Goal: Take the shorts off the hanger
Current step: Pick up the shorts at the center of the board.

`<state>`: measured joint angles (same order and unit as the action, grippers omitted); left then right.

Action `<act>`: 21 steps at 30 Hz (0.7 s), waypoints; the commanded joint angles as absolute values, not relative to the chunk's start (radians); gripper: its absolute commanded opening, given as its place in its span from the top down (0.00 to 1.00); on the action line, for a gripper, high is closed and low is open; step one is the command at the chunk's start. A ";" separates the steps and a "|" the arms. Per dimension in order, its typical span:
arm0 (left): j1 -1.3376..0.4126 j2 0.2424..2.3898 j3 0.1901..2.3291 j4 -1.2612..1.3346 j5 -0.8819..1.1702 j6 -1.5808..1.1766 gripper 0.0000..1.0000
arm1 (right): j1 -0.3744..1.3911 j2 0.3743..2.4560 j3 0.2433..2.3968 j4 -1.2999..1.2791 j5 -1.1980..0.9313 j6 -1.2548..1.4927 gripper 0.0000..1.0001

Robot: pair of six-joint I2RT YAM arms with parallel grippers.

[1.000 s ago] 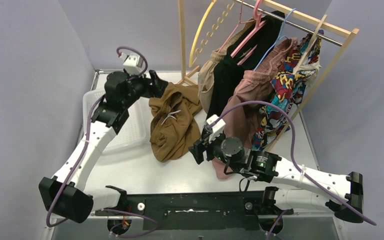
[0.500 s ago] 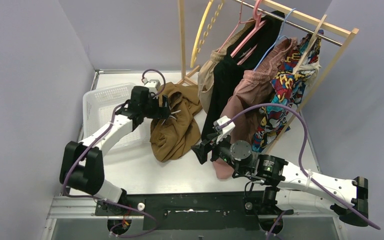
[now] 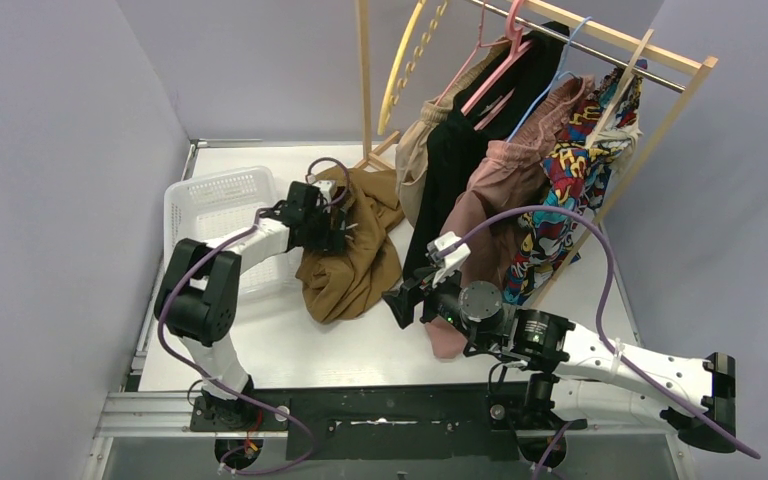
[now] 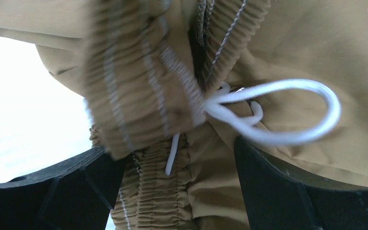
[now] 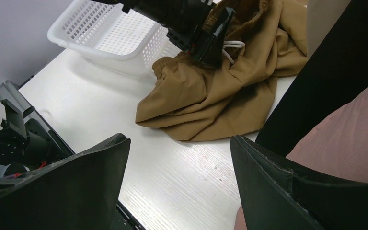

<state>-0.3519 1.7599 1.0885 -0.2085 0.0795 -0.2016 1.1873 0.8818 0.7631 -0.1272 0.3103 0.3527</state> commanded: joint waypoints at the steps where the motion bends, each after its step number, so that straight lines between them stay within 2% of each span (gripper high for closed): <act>1: -0.389 1.814 1.165 -0.239 0.026 -0.209 0.19 | 1.197 0.900 0.775 -0.088 0.343 0.359 0.21; 7: -0.424 1.865 1.164 -0.250 -0.011 -0.204 0.20 | 1.197 0.910 0.778 -0.095 0.347 0.363 0.21; 11: -0.436 1.925 1.164 -0.273 -0.001 -0.207 0.44 | 1.196 0.908 0.776 -0.097 0.356 0.368 0.21; 13: -0.440 1.937 1.162 -0.279 -0.020 -0.223 0.66 | 1.197 0.906 0.777 -0.103 0.360 0.370 0.21; 15: -0.443 1.918 1.145 -0.264 -0.034 -0.236 0.81 | 1.196 0.903 0.776 -0.109 0.367 0.372 0.21; 19: -0.449 1.810 1.137 -0.251 -0.069 -0.235 1.00 | 1.197 0.892 0.771 -0.117 0.381 0.376 0.21; 21: -0.459 1.737 1.157 -0.271 -0.103 -0.215 1.00 | 1.197 0.884 0.769 -0.116 0.389 0.377 0.20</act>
